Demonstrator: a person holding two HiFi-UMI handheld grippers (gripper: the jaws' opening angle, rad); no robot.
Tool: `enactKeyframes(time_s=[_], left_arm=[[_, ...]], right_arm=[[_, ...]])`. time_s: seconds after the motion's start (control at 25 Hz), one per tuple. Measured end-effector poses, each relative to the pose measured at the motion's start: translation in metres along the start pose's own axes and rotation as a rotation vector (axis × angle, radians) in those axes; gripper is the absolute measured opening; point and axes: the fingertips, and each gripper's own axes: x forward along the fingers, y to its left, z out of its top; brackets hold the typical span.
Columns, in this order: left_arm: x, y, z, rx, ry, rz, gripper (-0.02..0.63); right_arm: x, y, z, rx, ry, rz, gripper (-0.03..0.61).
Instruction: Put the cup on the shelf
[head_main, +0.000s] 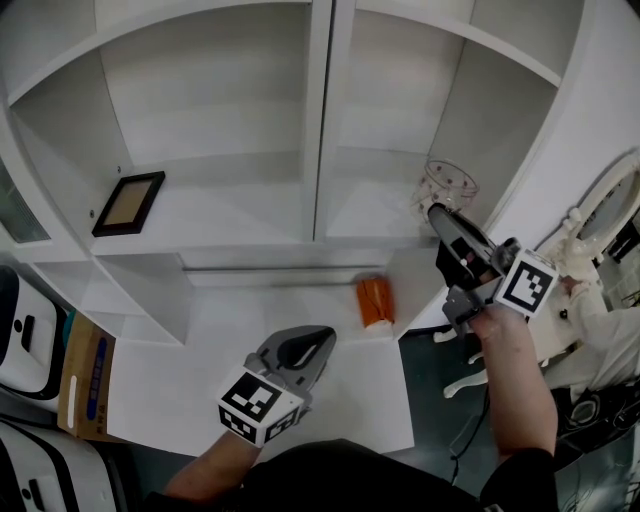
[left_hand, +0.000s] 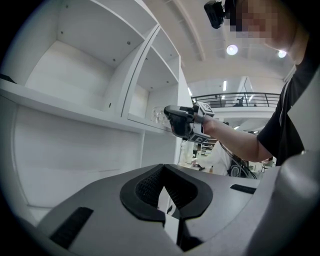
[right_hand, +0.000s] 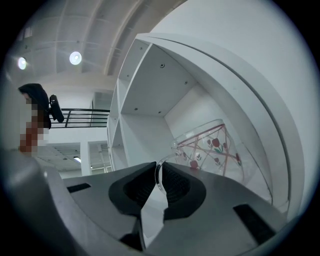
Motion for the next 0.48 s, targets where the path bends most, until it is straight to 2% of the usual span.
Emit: enactKeyframes(time_s=[0.24, 0.48], left_arm=[[-0.006, 0.002, 0.000, -0.005, -0.003, 0.017, 0.011], [-0.006, -0.004, -0.002, -0.004, 0.002, 0.002, 0.011]], right_arm=[[-0.004, -0.006, -0.001, 0.021, -0.001, -0.050, 0.037], [-0.015, -0.007, 0.002, -0.007, -0.010, -0.087, 0.038]])
